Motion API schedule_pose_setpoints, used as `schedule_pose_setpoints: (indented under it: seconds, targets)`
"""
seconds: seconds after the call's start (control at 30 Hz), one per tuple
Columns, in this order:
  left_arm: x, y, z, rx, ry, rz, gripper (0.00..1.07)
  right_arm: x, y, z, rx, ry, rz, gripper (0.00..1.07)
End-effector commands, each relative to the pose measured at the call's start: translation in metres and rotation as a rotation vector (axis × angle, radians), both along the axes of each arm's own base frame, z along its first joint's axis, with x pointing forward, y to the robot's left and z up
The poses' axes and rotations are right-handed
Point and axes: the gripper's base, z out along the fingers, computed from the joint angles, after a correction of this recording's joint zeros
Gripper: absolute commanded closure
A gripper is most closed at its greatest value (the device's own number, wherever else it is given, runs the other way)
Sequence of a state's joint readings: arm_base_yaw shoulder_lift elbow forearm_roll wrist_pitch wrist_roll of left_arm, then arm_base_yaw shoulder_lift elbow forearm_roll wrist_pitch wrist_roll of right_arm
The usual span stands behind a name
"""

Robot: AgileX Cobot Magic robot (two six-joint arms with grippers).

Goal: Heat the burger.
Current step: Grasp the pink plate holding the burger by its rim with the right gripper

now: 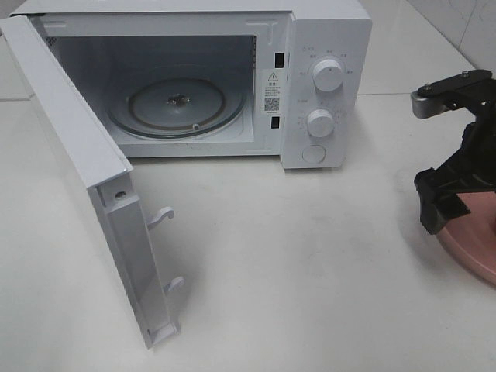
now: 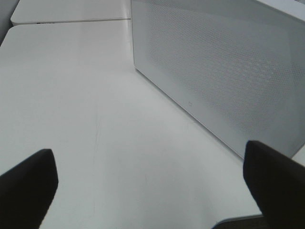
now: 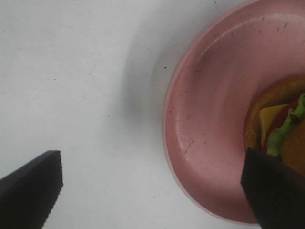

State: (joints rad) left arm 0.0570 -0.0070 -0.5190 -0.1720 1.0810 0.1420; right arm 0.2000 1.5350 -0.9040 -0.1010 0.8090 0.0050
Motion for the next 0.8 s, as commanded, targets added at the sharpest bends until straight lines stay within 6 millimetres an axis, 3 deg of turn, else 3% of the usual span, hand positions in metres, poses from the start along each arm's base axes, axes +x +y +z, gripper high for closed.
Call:
schedule_pose_setpoints:
  seconds: [0.03,0.27,0.8]
  targets:
    - [-0.002,-0.001,0.000,-0.011,-0.020,0.002,0.09,0.008,-0.003,-0.013,-0.008,0.010,-0.026,0.10]
    - [-0.002,-0.001,0.000,-0.011,-0.020,0.002,0.09,0.024,-0.006,-0.037,0.001,-0.004,-0.052,0.11]
    - [-0.002,-0.001,0.000,-0.011,-0.020,0.002,0.09,0.042,-0.009,-0.071,0.000,0.037,-0.065,0.14]
